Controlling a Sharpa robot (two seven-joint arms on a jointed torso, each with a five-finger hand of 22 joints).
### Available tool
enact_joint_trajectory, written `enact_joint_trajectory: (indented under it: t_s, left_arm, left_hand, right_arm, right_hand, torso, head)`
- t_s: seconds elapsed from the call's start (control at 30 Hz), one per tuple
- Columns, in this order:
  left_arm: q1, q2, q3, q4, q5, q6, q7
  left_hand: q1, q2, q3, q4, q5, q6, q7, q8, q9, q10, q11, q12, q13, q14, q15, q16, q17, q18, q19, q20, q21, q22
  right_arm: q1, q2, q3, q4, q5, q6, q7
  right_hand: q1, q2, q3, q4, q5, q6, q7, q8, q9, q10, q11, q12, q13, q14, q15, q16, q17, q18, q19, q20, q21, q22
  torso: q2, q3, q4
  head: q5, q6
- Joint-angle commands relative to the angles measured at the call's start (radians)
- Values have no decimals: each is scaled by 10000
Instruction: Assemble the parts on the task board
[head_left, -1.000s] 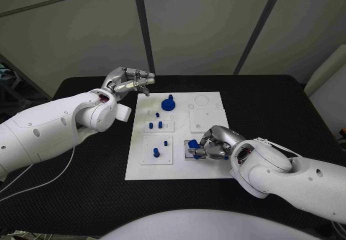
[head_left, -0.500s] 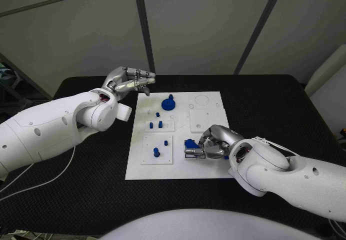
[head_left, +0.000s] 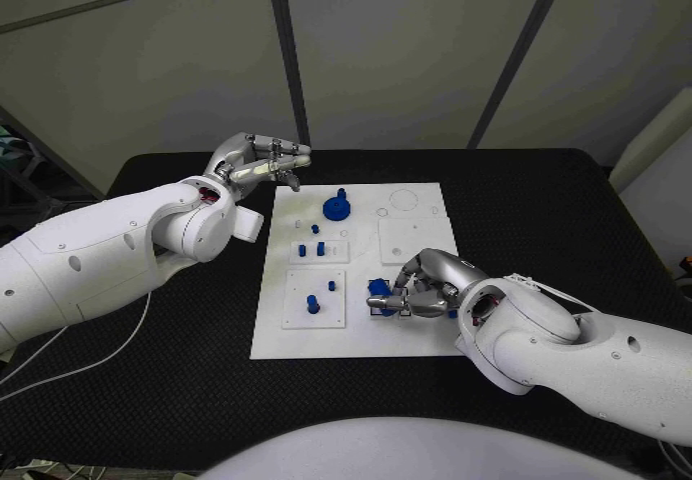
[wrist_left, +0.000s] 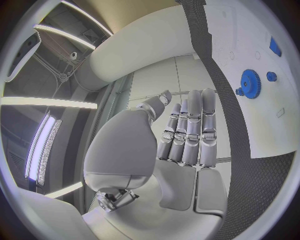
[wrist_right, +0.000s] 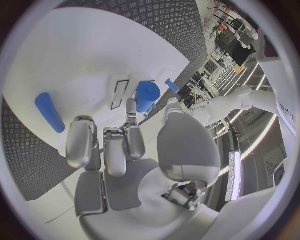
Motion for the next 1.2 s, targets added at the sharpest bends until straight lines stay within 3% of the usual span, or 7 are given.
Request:
enact_joint_trajectory:
  t_s: [0.03, 0.37, 0.47, 0.57, 0.7, 0.93, 1.2]
  left_arm:
    - [15, -2, 6, 8, 14, 94, 7]
    - [14, -7, 5, 1, 14, 91, 1]
    - [13, -13, 5, 1, 14, 84, 0]
    - [13, -16, 5, -2, 14, 83, -5]
    - [13, -17, 5, 2, 14, 84, -9]
    - [12, -9, 5, 5, 14, 88, -16]
    - [12, -10, 4, 3, 14, 83, -23]
  left_hand:
    - [18, 69, -52, -5, -2, 77, 7, 31, 4, -49, -6, 40, -4, -40, 5, -34, -13, -172, -3, 41, -60, -10]
    - [31, 76, -47, -11, 0, 74, 6, 30, 3, -57, -6, 42, -4, -40, 3, -35, -16, -171, -1, 40, -62, -11]
    - [31, 76, -47, -11, 0, 74, 6, 30, 3, -57, -6, 42, -4, -40, 3, -35, -16, -171, -1, 40, -62, -11]
    - [31, 76, -47, -11, 0, 74, 6, 30, 3, -57, -6, 42, -4, -40, 3, -35, -16, -171, -1, 40, -62, -11]
    - [31, 77, -46, -11, 0, 74, 6, 30, 3, -58, -6, 42, -4, -40, 3, -35, -16, -171, -1, 40, -62, -11]
    - [42, 87, -41, -15, 1, 73, 6, 30, 3, -67, -5, 46, -5, -41, 3, -37, -19, -171, 1, 39, -63, -11]
    - [40, 96, -40, -11, 0, 73, 8, 31, 3, -72, -3, 49, -5, -41, 4, -37, -21, -171, 3, 39, -64, -12]
  right_arm:
    - [13, -56, 2, 117, -3, -35, 219]
    - [12, -277, -1, 224, -54, 152, 218]
    - [12, -343, -2, 244, -111, 223, 231]
    - [12, -380, -2, 262, -188, 323, 273]
    - [12, -379, -2, 249, -258, 384, 291]
    - [12, -287, -1, 84, -398, 404, 227]
    - [13, -81, 0, -135, -422, 514, 271]
  right_hand:
    - [17, 177, 90, -10, 179, 63, -69, 79, 32, 54, -32, 88, 885, 1002, -20, 3, 2363, -8, -17, 13, -7, 28]
    - [261, 436, 229, -35, 774, 69, -93, 114, 92, 85, -55, 108, 930, 1007, -43, 12, 2386, -17, 7, -11, 11, 72]
    - [781, 632, 356, -84, 1121, 64, -104, 124, 122, 94, -66, 107, 947, 1009, -53, 17, 2397, -18, 9, -22, 9, 80]
    - [1679, 788, 542, -383, 1303, 67, -120, 137, 150, 105, -85, 110, 968, 1009, -71, 18, 2400, -20, 17, -37, 14, 98]
    - [2197, 881, 598, -560, 1305, 89, -126, 151, 171, 121, -92, 126, 995, 1012, -77, 24, 2413, -27, 32, -45, 27, 127]
    - [2484, 1099, 637, -614, 1212, 146, -153, 180, 194, 147, -113, 154, 1031, 1018, -89, 35, 2438, -34, 54, -54, 46, 166]
    - [2584, 1061, 519, -640, 1095, 173, -157, 202, 214, 158, -121, 160, 1047, 1017, -100, 34, 2437, -33, 52, -65, 41, 165]
  torso:
    - [-3, -1, -2]
    - [-7, -4, -1]
    - [1, -1, 7]
    - [4, 2, 8]
    - [14, -4, 5]
    - [10, -9, 16]
    - [12, -4, 17]
  head:
    - [27, 0]
    - [19, 35]
    - [8, 30]
    - [10, 38]
    - [11, 40]
    - [8, 22]
    - [56, -14]
